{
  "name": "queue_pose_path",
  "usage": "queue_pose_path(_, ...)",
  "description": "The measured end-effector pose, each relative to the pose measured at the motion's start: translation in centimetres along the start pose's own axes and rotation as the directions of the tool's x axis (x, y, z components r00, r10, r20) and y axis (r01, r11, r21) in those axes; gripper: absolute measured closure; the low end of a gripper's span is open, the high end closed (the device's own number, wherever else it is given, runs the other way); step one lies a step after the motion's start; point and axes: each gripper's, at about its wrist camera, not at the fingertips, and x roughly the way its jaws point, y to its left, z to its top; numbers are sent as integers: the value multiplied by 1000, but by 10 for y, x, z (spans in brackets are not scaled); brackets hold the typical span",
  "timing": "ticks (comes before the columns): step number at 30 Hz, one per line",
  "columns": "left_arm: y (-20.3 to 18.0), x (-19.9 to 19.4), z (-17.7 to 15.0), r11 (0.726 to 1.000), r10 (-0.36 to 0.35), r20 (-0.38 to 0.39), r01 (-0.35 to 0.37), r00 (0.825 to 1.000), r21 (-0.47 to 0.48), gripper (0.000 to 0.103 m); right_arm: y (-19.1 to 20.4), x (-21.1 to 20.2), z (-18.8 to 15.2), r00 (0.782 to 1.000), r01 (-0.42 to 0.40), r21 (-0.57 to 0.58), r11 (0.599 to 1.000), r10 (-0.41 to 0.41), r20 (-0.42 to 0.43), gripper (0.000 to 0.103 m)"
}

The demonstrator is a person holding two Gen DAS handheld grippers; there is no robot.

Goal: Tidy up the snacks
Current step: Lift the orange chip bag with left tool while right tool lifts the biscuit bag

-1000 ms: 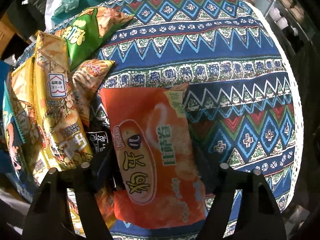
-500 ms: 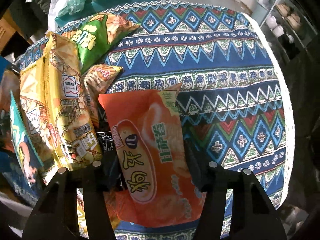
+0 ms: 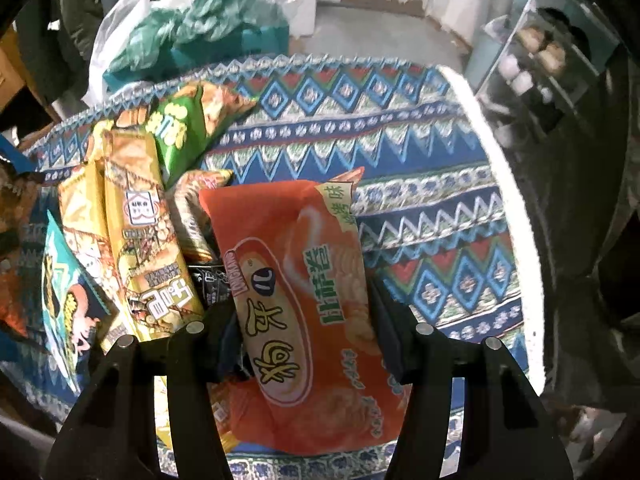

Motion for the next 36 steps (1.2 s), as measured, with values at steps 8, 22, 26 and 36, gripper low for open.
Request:
queue_pose_path(8, 10, -17, -8, 999, -28, 9, 29, 1000, -25, 46, 0, -19, 6, 999, -16, 38, 999, 14, 48, 46)
queue_pose_path(22, 4, -11, -12, 999, -38, -18, 37, 999, -23, 46, -54, 26, -25, 990, -9, 190, 982, 36, -136, 45)
queue_pose_path(26, 1, -9, -10, 999, -34, -15, 34, 999, -12, 46, -71, 35, -32, 982, -39, 264, 964, 86, -169, 38)
queue_pose_path(36, -5, 0, -10, 999, -42, -42, 42, 998, -6, 46, -70, 41, -41, 983, 27, 173, 985, 5, -183, 46)
